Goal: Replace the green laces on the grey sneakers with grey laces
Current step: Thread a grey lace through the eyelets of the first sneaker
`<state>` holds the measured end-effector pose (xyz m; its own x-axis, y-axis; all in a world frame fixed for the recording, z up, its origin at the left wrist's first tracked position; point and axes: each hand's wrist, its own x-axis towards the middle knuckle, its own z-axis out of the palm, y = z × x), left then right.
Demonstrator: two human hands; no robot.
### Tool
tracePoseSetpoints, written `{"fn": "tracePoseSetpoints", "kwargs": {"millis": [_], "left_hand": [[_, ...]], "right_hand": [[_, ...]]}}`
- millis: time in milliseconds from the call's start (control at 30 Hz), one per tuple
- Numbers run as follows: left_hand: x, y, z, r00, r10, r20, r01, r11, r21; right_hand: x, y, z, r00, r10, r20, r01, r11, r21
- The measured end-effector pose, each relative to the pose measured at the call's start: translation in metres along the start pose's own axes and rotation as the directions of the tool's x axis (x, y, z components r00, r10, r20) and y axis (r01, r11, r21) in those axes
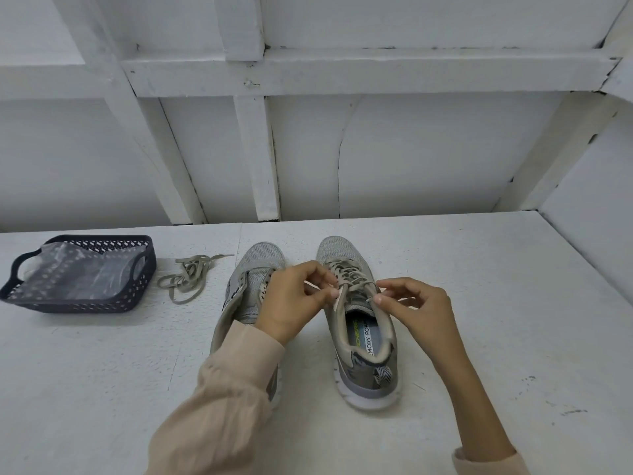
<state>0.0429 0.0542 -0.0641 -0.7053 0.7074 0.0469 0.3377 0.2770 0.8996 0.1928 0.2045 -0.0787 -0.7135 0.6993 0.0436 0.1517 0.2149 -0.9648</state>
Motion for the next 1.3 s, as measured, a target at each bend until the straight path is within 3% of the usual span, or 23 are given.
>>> {"fn": "tracePoseSetpoints", "kwargs": {"millis": [100, 200, 300, 400, 467, 567, 767, 967, 1100, 1200, 1300], "left_hand": [[-0.003, 0.001, 0.004, 1.0, 0.021, -0.022, -0.02, 0.998, 0.056], [-0.004, 0.001, 0.005, 0.998, 0.036, -0.054, -0.031, 0.995, 0.094], [-0.009, 0.006, 0.004, 0.995, 0.095, -0.036, -0.085, 0.973, 0.214], [-0.015, 0.01, 0.011, 0.971, 0.235, 0.034, -0.215, 0.812, 0.543], [-0.015, 0.012, 0.018, 0.948, 0.305, 0.092, -0.285, 0.684, 0.671], [-0.01, 0.016, 0.025, 0.924, 0.351, 0.155, -0.345, 0.584, 0.735], [-0.002, 0.029, 0.027, 0.955, 0.22, 0.198, -0.279, 0.451, 0.847], [-0.009, 0.007, 0.03, 0.9, 0.426, 0.094, -0.33, 0.523, 0.786], [-0.019, 0.001, 0.035, 0.87, 0.492, -0.034, -0.317, 0.611, 0.725], [-0.026, -0.001, 0.037, 0.9, 0.418, -0.121, -0.307, 0.807, 0.504], [-0.033, -0.005, 0.04, 0.92, 0.35, -0.177, -0.289, 0.91, 0.299]], "right_hand": [[-0.003, -0.005, 0.002, 0.993, -0.114, -0.038, 0.104, 0.974, -0.203], [-0.006, -0.011, 0.005, 0.975, -0.221, 0.019, 0.208, 0.879, -0.429], [-0.008, -0.014, 0.007, 0.962, -0.261, 0.083, 0.265, 0.814, -0.517], [-0.005, -0.016, 0.01, 0.955, -0.249, 0.16, 0.295, 0.749, -0.594], [-0.003, -0.018, 0.014, 0.949, -0.236, 0.208, 0.314, 0.678, -0.664], [-0.001, -0.021, 0.02, 0.955, -0.203, 0.214, 0.295, 0.615, -0.732], [0.003, -0.026, 0.025, 0.955, -0.174, 0.239, 0.296, 0.555, -0.777], [-0.002, -0.016, 0.022, 0.936, -0.294, 0.193, 0.33, 0.544, -0.772], [-0.005, -0.009, 0.022, 0.856, -0.504, 0.112, 0.412, 0.536, -0.737], [-0.005, -0.004, 0.02, 0.833, -0.546, 0.085, 0.468, 0.616, -0.634], [-0.006, -0.001, 0.02, 0.879, -0.474, 0.049, 0.455, 0.804, -0.383]]}}
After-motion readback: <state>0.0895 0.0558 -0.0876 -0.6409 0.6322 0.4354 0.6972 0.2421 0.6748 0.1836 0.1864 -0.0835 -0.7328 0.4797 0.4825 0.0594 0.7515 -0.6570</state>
